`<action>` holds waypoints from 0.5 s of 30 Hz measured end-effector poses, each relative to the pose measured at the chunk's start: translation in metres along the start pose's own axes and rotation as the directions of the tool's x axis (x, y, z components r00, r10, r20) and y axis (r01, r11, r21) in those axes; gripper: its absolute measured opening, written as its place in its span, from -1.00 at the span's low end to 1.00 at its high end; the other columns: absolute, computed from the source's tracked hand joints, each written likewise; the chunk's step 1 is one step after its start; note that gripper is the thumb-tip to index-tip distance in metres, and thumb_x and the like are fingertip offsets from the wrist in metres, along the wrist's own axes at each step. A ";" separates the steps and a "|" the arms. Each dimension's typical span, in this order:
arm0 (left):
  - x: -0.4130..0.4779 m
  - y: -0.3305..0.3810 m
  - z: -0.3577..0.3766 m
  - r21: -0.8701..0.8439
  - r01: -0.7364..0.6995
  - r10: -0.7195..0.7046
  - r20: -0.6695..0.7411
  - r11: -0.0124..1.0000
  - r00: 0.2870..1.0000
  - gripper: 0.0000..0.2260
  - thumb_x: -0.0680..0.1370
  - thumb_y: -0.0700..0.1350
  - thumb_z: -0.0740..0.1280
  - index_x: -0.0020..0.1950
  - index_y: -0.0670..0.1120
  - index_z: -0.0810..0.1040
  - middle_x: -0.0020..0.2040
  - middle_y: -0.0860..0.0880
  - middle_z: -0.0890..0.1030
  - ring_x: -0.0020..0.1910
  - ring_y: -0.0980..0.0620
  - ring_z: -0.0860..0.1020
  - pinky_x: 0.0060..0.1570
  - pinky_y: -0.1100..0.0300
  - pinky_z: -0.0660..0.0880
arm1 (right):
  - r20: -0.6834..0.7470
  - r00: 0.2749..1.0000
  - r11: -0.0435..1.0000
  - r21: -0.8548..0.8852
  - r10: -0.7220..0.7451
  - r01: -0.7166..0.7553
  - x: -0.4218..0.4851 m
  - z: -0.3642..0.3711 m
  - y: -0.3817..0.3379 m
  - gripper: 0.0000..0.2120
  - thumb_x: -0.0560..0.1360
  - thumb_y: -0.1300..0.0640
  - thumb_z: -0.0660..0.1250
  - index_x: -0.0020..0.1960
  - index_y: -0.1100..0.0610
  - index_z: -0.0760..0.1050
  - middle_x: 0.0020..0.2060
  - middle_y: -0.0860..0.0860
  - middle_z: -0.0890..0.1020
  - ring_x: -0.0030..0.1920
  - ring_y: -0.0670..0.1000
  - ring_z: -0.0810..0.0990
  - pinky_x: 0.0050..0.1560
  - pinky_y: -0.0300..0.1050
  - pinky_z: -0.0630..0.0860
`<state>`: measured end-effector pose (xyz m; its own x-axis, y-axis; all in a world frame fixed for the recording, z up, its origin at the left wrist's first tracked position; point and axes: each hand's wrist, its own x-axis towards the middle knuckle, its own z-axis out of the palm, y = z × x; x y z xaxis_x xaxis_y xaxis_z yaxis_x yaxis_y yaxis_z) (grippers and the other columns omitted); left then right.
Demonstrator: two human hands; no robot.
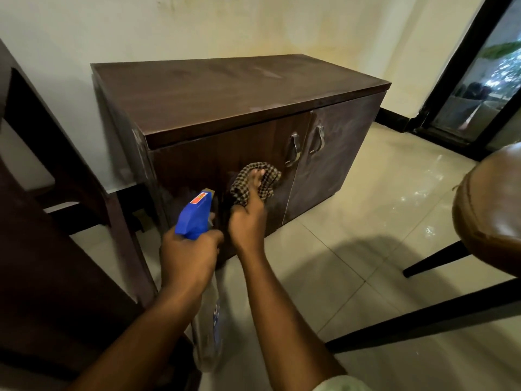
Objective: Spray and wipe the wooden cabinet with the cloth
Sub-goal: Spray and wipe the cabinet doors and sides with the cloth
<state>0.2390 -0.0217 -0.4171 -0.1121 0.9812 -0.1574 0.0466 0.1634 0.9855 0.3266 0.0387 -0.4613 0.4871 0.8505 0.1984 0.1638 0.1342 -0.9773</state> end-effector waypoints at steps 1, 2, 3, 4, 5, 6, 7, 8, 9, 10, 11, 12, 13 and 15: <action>0.000 -0.002 -0.001 0.003 0.003 -0.003 -0.013 1.000 1.000 -0.83 0.41 -0.32 0.34 -0.08 -0.08 0.55 -0.31 -0.10 0.51 -0.34 0.00 0.46 -0.30 0.17 0.40 | 0.039 0.998 0.999 -0.004 -0.045 0.045 -0.010 0.005 0.001 -0.31 0.42 0.42 0.10 0.52 0.10 0.13 0.51 0.00 0.18 0.48 -0.01 0.22 0.48 -0.16 0.17; 0.000 -0.002 -0.001 0.003 -0.001 0.001 -0.025 1.000 1.000 -0.83 0.41 -0.32 0.34 -0.09 -0.08 0.54 -0.29 -0.12 0.52 -0.33 -0.02 0.47 -0.28 0.16 0.42 | 0.070 0.994 0.996 -0.016 -0.087 0.089 -0.018 0.008 0.002 -0.30 0.40 0.41 0.10 0.52 0.13 0.12 0.51 -0.04 0.13 0.51 -0.06 0.13 0.47 -0.30 0.11; 0.000 -0.002 -0.001 0.007 -0.009 0.009 -0.044 1.000 0.999 -0.83 0.41 -0.32 0.34 -0.10 -0.08 0.53 -0.28 -0.12 0.52 -0.32 -0.04 0.47 -0.28 0.16 0.42 | 0.098 0.988 0.992 -0.027 -0.116 0.119 -0.021 0.008 0.004 -0.28 0.37 0.39 0.09 0.52 0.15 0.11 0.49 -0.09 0.10 0.50 -0.11 0.07 0.44 -0.40 0.05; -0.001 0.000 -0.002 0.011 -0.024 0.024 -0.068 1.000 0.997 -0.85 0.40 -0.30 0.35 -0.12 -0.09 0.51 -0.29 -0.12 0.51 -0.33 -0.04 0.46 -0.31 0.17 0.41 | 0.119 0.984 0.989 -0.038 -0.134 0.140 -0.022 0.006 0.004 -0.27 0.36 0.38 0.08 0.52 0.15 0.10 0.47 -0.12 0.09 0.50 -0.14 0.04 0.43 -0.44 0.02; -0.002 0.002 -0.002 0.011 -0.039 0.039 -0.089 0.999 0.995 -0.86 0.38 -0.27 0.37 -0.12 -0.10 0.49 -0.30 -0.11 0.49 -0.35 -0.04 0.44 -0.34 0.18 0.39 | 0.133 0.980 0.987 -0.046 -0.147 0.154 -0.021 0.004 0.007 -0.27 0.35 0.37 0.07 0.52 0.16 0.10 0.47 -0.12 0.09 0.51 -0.14 0.03 0.45 -0.40 0.00; -0.003 0.004 -0.003 0.006 -0.056 0.057 -0.102 0.998 0.993 -0.85 0.37 -0.23 0.39 -0.12 -0.09 0.48 -0.29 -0.11 0.49 -0.34 -0.06 0.44 -0.33 0.15 0.39 | 0.139 0.979 0.986 -0.044 -0.151 0.158 -0.019 0.001 0.007 -0.27 0.34 0.38 0.07 0.52 0.17 0.11 0.49 -0.08 0.10 0.52 -0.12 0.04 0.48 -0.33 0.01; -0.005 0.006 -0.005 -0.001 -0.064 0.063 -0.109 0.998 0.992 -0.83 0.37 -0.21 0.40 -0.13 -0.05 0.46 -0.25 -0.13 0.50 -0.31 -0.08 0.45 -0.28 0.11 0.41 | 0.123 0.983 0.989 -0.026 -0.138 0.142 -0.014 -0.001 0.007 -0.28 0.36 0.40 0.07 0.52 0.17 0.11 0.51 -0.03 0.12 0.52 -0.08 0.06 0.50 -0.26 0.03; -0.006 0.008 -0.006 -0.002 -0.071 0.071 -0.118 0.997 0.990 -0.80 0.39 -0.22 0.40 -0.16 0.01 0.43 -0.21 -0.15 0.51 -0.28 -0.11 0.46 -0.23 0.08 0.43 | 0.082 0.992 0.995 -0.009 -0.096 0.097 -0.008 -0.003 0.005 -0.30 0.39 0.43 0.08 0.52 0.16 0.12 0.52 0.01 0.15 0.52 -0.05 0.10 0.51 -0.20 0.05; -0.008 0.008 -0.010 -0.004 -0.081 0.079 -0.131 0.997 0.988 -0.76 0.42 -0.24 0.39 -0.17 0.06 0.40 -0.16 -0.17 0.51 -0.26 -0.12 0.47 -0.19 0.05 0.43 | 0.035 0.999 0.999 0.012 -0.037 0.037 -0.001 -0.005 0.002 -0.31 0.43 0.45 0.08 0.52 0.14 0.12 0.51 0.04 0.19 0.51 -0.01 0.15 0.50 -0.17 0.08; -0.008 0.007 -0.014 -0.005 -0.088 0.087 -0.136 0.996 0.987 -0.75 0.43 -0.25 0.38 -0.16 0.08 0.40 -0.11 -0.19 0.51 -0.25 -0.12 0.46 -0.18 0.03 0.43 | -0.009 0.999 0.999 0.026 0.037 -0.036 0.007 -0.008 -0.001 -0.32 0.46 0.46 0.09 0.53 0.10 0.12 0.50 0.05 0.24 0.48 0.03 0.22 0.49 -0.15 0.13; -0.010 0.006 -0.018 -0.010 -0.089 0.087 -0.132 0.996 0.987 -0.77 0.43 -0.23 0.38 -0.13 0.08 0.43 -0.08 -0.21 0.50 -0.25 -0.12 0.45 -0.18 0.02 0.42 | -0.033 0.995 0.995 0.047 0.095 -0.094 0.013 -0.009 -0.004 -0.33 0.48 0.45 0.09 0.53 0.05 0.11 0.48 0.06 0.28 0.45 0.06 0.29 0.47 -0.13 0.18; -0.012 0.006 -0.023 -0.011 -0.076 0.074 -0.137 0.997 0.988 -0.79 0.40 -0.19 0.38 -0.08 0.07 0.45 -0.06 -0.22 0.50 -0.24 -0.12 0.45 -0.19 0.03 0.42 | -0.042 0.991 0.990 0.064 0.131 -0.128 0.017 -0.010 -0.007 -0.32 0.49 0.42 0.10 0.53 0.01 0.10 0.47 0.06 0.30 0.42 0.09 0.33 0.46 -0.07 0.22; -0.013 0.006 -0.026 -0.014 -0.049 0.047 -0.150 0.999 0.988 -0.76 0.35 -0.13 0.39 -0.02 0.05 0.48 -0.04 -0.23 0.50 -0.24 -0.13 0.46 -0.19 0.03 0.44 | -0.046 0.991 0.990 0.057 0.128 -0.125 0.018 -0.009 -0.007 -0.31 0.49 0.41 0.11 0.53 -0.01 0.09 0.48 0.05 0.28 0.41 0.11 0.35 0.45 -0.01 0.25; -0.011 0.003 -0.031 -0.031 -0.027 0.022 -0.179 0.999 0.984 -0.50 0.23 -0.06 0.36 0.17 0.01 0.48 0.07 -0.24 0.54 -0.20 -0.16 0.51 -0.20 0.03 0.49 | -0.026 0.999 0.999 0.009 0.048 -0.048 0.006 -0.001 -0.009 -0.30 0.45 0.41 0.11 0.54 0.06 0.08 0.51 0.04 0.20 0.48 0.07 0.24 0.49 -0.06 0.15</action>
<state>0.2096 -0.0353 -0.4107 -0.2868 0.9502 -0.1221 0.0190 0.1331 0.9909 0.3288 0.0422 -0.4509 0.5163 0.8426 0.1531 0.1325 0.0980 -0.9863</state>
